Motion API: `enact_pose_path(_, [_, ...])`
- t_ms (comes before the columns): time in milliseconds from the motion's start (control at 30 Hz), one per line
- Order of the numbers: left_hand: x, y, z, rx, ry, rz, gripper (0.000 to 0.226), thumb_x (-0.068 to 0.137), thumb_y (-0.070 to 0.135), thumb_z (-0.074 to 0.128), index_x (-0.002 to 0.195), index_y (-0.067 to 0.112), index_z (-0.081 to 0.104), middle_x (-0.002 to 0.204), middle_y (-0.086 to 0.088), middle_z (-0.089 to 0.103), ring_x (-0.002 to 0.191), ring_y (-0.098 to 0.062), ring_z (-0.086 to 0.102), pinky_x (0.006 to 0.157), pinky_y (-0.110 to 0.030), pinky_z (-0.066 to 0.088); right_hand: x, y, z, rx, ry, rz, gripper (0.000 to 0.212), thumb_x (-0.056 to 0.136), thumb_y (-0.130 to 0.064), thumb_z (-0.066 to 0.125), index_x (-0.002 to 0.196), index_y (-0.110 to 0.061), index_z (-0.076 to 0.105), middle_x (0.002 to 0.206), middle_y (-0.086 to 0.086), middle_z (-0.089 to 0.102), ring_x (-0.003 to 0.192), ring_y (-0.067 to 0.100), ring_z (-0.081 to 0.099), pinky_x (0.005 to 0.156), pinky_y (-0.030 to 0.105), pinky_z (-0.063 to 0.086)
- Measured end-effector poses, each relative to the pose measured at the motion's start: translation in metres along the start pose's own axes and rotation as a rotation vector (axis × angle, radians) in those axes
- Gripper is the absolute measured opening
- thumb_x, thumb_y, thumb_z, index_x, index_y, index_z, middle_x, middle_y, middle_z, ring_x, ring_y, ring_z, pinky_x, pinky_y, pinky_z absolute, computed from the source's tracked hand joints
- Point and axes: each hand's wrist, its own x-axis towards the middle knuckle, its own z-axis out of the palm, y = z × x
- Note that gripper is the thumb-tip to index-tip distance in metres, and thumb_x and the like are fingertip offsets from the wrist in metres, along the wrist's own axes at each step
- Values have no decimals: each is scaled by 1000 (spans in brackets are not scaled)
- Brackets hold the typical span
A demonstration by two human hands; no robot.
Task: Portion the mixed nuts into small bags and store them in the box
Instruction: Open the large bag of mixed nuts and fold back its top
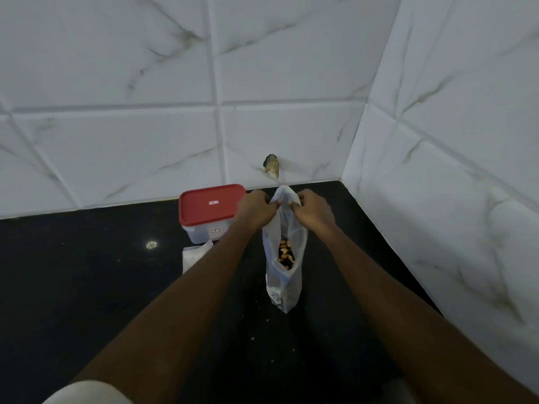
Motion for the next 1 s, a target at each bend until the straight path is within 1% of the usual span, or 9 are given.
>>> enact_pose_path(100, [2,1,-4,-26,-12,-2,23,95,20,54,98,3,69,91,-13,69,88,-27,67,81,-40,55,9,1,0,-32,35,-2,18,97,-26,55,107,-15,64,100,4,65,86,20,61,71,34,50])
enact_pose_path(200, [1,-3,-10,-130,-109,-40,22,95,10,48,107,1,64,98,-11,63,89,-22,60,82,-37,51,12,7,-8,248,-58,63,14,95,-19,59,95,-12,70,96,8,70,90,22,65,73,32,52])
enact_pose_path(333, [-4,-3,-15,-276,-291,-45,23,98,24,53,112,7,57,99,-7,58,90,-19,57,80,-35,50,6,7,-17,449,-254,102,17,97,-19,58,93,-10,70,86,5,67,81,16,62,67,25,51])
enact_pose_path(467, [-2,-4,-5,-214,-86,49,42,97,39,54,105,-1,63,91,-13,59,83,-25,56,71,-32,45,8,7,-10,388,-166,-4,35,99,-32,54,105,0,67,92,9,67,87,21,62,79,41,54])
enact_pose_path(533, [-3,-5,-8,-260,-109,66,44,99,39,51,102,-3,64,88,-12,56,79,-21,52,67,-28,40,10,9,-13,424,-140,2,32,100,-30,52,106,-2,67,98,17,68,89,23,63,83,38,53])
enact_pose_path(700, [-8,-16,-32,-586,-423,-305,48,88,52,61,111,10,67,105,-12,68,101,-28,64,90,-41,52,12,31,-28,709,-448,247,25,96,-30,60,96,-8,72,95,15,70,90,27,67,91,41,53])
enact_pose_path(800, [-15,-12,-29,-812,-447,-500,42,85,45,68,104,7,66,96,-16,71,91,-29,67,73,-41,54,3,33,-19,944,-494,381,29,98,-27,58,101,-1,70,88,16,72,79,23,70,75,35,59])
enact_pose_path(900, [-18,-13,-17,-1033,-376,-552,41,86,34,69,115,5,63,108,-18,68,98,-31,65,73,-42,53,-4,33,-15,818,-458,386,34,95,-31,61,115,-4,68,114,21,69,107,32,66,96,45,52])
enact_pose_path(1000, [-19,-23,-16,-978,-309,-478,39,88,25,68,121,6,60,115,-15,64,101,-28,63,76,-39,54,-5,37,-19,507,-402,305,32,96,-33,60,120,-13,66,120,12,66,110,28,62,101,48,48])
